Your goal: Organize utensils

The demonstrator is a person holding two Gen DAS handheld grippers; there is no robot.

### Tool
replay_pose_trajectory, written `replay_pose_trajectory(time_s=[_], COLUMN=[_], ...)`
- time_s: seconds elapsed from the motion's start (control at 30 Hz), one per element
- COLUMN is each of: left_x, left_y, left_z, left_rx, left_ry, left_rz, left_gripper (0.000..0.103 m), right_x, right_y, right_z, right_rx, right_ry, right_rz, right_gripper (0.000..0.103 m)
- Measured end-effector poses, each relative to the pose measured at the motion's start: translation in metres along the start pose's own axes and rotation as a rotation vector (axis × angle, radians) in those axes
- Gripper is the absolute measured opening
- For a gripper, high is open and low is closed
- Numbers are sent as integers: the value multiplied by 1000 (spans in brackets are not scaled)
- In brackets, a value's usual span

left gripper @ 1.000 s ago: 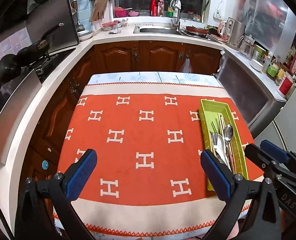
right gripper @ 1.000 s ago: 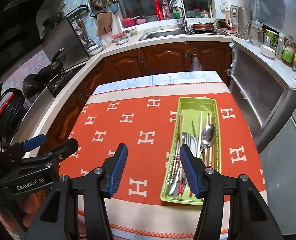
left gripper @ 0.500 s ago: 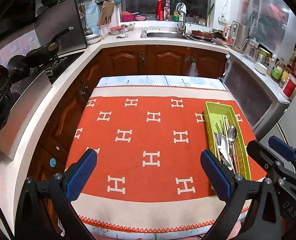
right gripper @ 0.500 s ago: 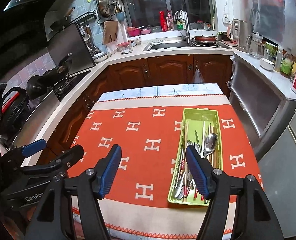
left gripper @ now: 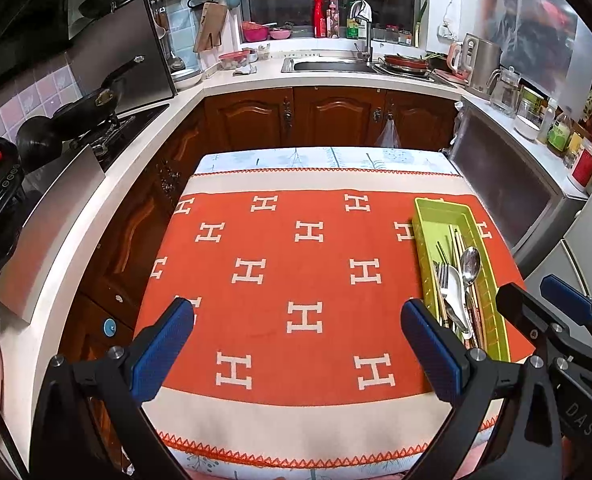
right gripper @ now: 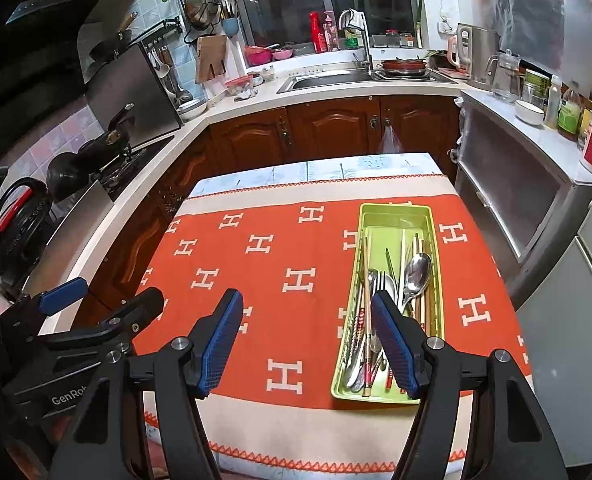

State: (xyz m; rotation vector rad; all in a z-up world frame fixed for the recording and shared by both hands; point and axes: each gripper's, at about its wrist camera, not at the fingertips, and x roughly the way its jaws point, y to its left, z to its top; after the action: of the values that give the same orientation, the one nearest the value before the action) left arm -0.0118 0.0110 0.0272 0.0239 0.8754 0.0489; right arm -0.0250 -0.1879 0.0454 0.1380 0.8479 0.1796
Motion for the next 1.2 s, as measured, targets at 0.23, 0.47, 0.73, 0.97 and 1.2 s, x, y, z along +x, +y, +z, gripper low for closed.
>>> replay_pose_trajectory(time_s=[0.23,0.47,0.73,0.97,1.2], left_x=[8,14,19,21,22], left_y=[-1,1,2,4,5], left_z=[3,3,3,2,2], left_rx=[2,0,0,-4,-3], left_ry=[14,27,44,54,54], left_rz=[5,6,9,9,9], left_gripper=[102,102,102,102,102], right_x=[12,21,31,34,34], right_y=[-3,-5,-6,-3,-2], right_z=[2,3,1,1,0], right_rx=[8,6,3,-1,-1], right_ry=[14,25,39,49,50], right_rz=[-3,-3,1,3,2], right_gripper=[68,68,68,68,68])
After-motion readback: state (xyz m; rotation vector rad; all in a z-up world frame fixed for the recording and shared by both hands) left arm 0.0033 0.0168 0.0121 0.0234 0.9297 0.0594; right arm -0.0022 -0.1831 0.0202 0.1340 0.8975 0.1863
